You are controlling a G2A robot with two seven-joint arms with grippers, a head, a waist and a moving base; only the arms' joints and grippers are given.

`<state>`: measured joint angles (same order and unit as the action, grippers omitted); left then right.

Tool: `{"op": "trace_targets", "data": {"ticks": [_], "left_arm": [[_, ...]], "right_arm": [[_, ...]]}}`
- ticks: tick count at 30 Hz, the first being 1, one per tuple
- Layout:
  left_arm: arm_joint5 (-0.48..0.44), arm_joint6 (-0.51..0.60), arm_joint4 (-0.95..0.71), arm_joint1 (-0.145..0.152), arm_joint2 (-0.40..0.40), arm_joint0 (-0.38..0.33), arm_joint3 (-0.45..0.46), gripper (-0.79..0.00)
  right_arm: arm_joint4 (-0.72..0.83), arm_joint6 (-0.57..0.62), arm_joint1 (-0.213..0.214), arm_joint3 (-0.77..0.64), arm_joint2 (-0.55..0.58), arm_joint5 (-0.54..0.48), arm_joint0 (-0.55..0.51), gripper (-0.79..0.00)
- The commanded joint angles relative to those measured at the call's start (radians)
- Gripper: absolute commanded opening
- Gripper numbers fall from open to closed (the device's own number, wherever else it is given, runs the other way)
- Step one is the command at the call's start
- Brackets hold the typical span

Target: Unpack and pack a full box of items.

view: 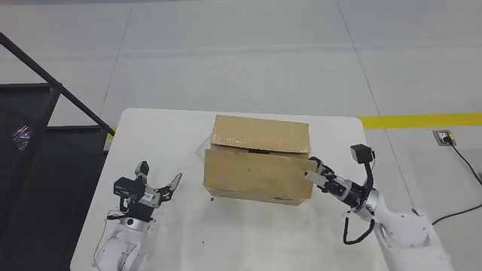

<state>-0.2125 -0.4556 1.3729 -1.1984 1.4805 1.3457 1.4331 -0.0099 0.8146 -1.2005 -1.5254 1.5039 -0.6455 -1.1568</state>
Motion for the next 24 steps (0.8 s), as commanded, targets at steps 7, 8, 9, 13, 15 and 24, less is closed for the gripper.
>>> {"op": "trace_targets", "data": {"ticks": [7,8,9,13,15,24], "left_arm": [[-0.003,0.006,0.000,0.000,0.004,0.004,0.014,0.000],[-0.005,0.008,-0.001,0.000,0.004,0.005,0.017,0.000],[-0.006,0.010,-0.002,0.000,0.006,0.005,0.019,0.000],[-0.008,0.015,-0.003,0.001,0.010,0.008,0.028,0.000],[-0.007,0.017,-0.002,0.001,0.012,0.009,0.031,0.000],[0.000,0.022,-0.007,0.001,0.020,0.012,0.032,0.000]], "right_arm": [[-0.133,-0.086,0.005,-0.028,-0.016,-0.034,-0.031,-0.496],[-0.134,-0.099,0.005,-0.033,-0.021,-0.041,-0.036,-0.520],[-0.137,-0.109,0.005,-0.035,-0.023,-0.046,-0.039,-0.533],[-0.155,-0.135,0.008,-0.042,-0.029,-0.055,-0.050,-0.653],[-0.163,-0.143,0.010,-0.047,-0.033,-0.058,-0.055,-0.754],[-0.139,-0.111,0.017,-0.057,-0.078,-0.097,-0.057,-0.785]]}}
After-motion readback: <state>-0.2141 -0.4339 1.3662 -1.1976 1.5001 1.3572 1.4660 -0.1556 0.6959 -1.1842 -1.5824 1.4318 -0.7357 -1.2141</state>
